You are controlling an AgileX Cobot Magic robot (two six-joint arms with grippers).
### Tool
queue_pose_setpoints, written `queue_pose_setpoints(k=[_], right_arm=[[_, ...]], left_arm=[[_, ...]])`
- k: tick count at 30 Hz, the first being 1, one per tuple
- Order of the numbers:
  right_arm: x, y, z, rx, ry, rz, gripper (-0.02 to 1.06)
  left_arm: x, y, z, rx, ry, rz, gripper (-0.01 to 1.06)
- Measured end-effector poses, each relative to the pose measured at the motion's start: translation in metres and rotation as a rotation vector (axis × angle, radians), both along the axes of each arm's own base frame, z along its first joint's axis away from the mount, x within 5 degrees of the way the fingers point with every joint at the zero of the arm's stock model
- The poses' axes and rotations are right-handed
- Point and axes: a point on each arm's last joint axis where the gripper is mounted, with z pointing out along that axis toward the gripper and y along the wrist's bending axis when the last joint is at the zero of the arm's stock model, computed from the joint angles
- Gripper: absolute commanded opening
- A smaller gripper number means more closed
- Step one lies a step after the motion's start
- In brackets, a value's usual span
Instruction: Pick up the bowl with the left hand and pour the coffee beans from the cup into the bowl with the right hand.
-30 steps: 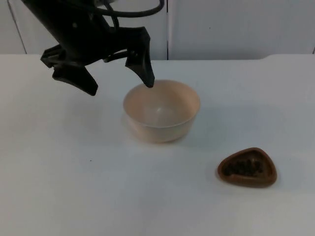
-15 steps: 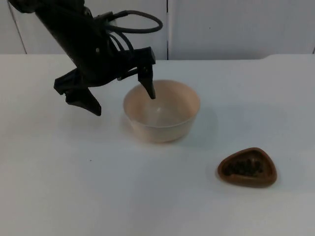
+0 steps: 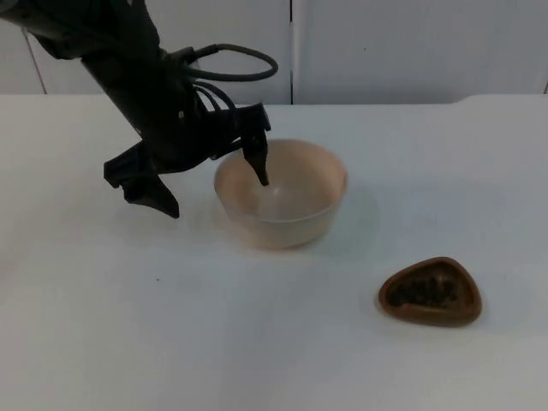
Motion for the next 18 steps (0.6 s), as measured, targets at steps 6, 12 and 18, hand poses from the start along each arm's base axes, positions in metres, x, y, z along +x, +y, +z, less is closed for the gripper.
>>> queue_pose_setpoints(k=[6, 12, 18], right_arm=[[0.0, 0.0, 0.0, -0.002, 0.0, 0.001, 1.05], [0.0, -0.0006, 0.0, -0.011, 0.0, -0.001, 1.05], [0.0, -0.0014, 0.0001, -0.02, -0.001, -0.007, 1.05]], left_arm=[[0.0014, 0.0, -0.0025, 0.002, -0.009, 0.003, 0.98], [0.0017, 0.0001, -0.0082, 0.006, -0.001, 0.004, 0.98], [0.0017, 0.0001, -0.0088, 0.006, 0.0, 0.004, 0.88]])
